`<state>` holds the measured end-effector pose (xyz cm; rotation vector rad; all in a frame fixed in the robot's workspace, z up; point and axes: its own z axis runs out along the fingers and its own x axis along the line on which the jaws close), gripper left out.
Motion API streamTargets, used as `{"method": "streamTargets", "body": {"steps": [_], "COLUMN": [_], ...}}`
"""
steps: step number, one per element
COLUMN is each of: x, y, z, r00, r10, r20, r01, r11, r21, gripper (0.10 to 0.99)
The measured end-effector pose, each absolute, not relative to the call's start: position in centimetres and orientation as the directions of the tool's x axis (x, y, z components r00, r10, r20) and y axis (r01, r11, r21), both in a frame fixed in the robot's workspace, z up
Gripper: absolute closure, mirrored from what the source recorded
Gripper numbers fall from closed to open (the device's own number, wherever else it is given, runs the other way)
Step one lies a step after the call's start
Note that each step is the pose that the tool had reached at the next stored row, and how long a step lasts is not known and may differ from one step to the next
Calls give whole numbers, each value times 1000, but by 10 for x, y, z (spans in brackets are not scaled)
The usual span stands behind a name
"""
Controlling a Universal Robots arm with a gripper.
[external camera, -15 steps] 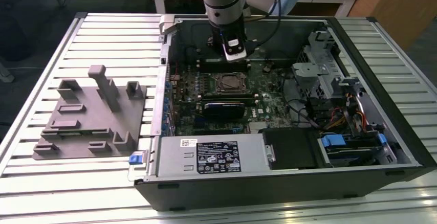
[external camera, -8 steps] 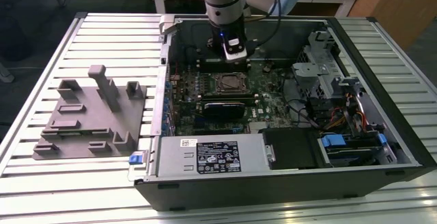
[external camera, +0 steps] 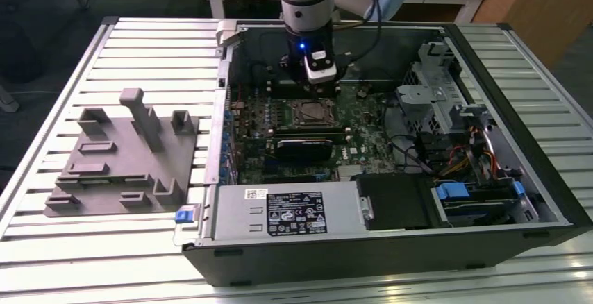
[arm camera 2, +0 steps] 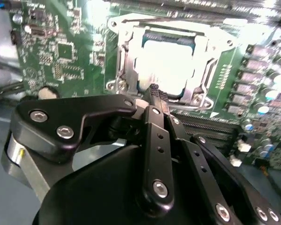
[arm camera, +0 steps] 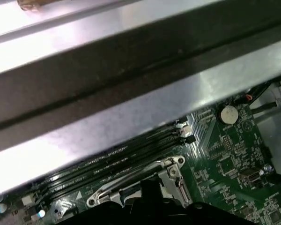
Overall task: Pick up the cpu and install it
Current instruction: 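Install the first cpu locking lever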
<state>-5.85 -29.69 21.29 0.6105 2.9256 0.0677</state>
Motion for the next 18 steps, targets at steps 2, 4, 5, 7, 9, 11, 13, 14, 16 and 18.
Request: {"method": "streamTargets", "body": {"steps": [2,4,5,7,9,11,13,14,16,18], "x": [-56,-55,-54,-53,-53,-53,-53,-52,-48,-44], "y": [-298,-299,-300,-302,-303,-303,-303,-303,-303,-303], "z": [213,213,213,213,213,213,213,213,213,213], "r00": [-909,-911,-912,-914,-915,-915,-915,-915,-915,-915], "r10": [400,399,399,398,398,398,398,398,398,398], "r20": [-122,-103,-92,-75,-69,-69,-69,-69,-69,-68], "r01": [396,397,397,398,398,398,398,398,398,398], "r11": [917,917,917,917,917,917,917,917,917,917], "r21": [56,41,34,23,19,19,19,19,19,19], "gripper": [980,980,980,980,980,980,980,980,980,980]}}
